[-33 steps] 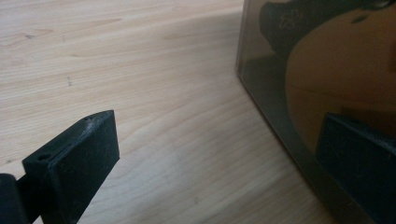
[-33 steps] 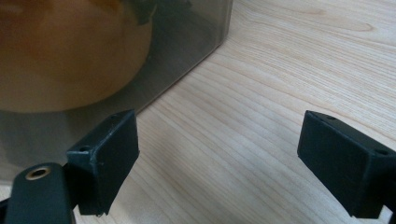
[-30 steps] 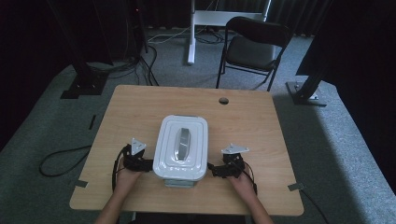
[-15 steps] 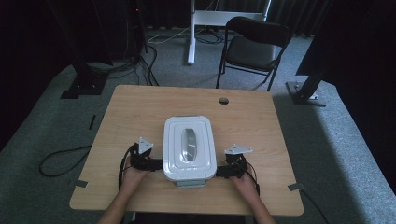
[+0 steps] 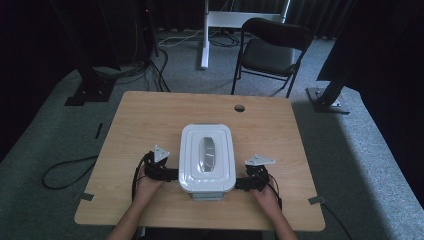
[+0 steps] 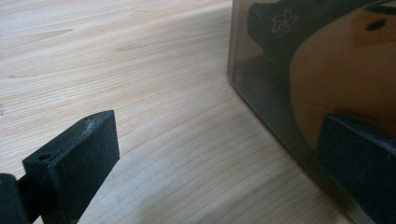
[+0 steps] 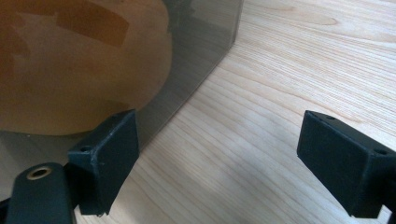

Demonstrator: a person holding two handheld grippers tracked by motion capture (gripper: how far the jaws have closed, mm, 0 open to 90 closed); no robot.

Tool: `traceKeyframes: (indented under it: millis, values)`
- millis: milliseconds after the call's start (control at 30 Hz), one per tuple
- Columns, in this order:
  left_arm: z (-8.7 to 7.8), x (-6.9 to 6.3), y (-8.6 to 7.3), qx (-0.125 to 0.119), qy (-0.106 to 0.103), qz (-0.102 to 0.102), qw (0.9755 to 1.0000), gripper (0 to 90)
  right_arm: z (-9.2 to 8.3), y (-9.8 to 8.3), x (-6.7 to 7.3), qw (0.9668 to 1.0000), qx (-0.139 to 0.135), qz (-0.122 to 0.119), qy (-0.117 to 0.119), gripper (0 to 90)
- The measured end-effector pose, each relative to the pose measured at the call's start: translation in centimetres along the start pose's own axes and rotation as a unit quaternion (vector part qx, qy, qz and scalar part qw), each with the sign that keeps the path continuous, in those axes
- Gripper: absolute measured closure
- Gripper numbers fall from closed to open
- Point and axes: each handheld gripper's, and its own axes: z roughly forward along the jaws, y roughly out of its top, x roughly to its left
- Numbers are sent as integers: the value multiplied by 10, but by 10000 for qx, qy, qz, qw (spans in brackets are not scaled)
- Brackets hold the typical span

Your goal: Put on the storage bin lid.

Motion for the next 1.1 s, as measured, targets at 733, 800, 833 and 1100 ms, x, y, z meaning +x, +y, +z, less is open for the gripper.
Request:
traceKeyframes:
  millis: [733, 800, 833, 1100]
  values:
    - [-27, 16, 5, -428, -143, 94, 9989, 3, -14, -7, -18, 9990, -240, 279, -239, 120]
    - [-29, 19, 3, -465, -133, 73, 9988, 3, -15, -9, -19, 9989, -253, 278, -279, 120]
    - [-31, 20, 2, -464, -151, 37, 9988, 3, -16, -9, -20, 9989, -246, 288, -281, 120]
    - [-38, 28, -4, -432, -119, 102, 9989, 3, -24, -14, -27, 9981, -346, 331, -393, 119]
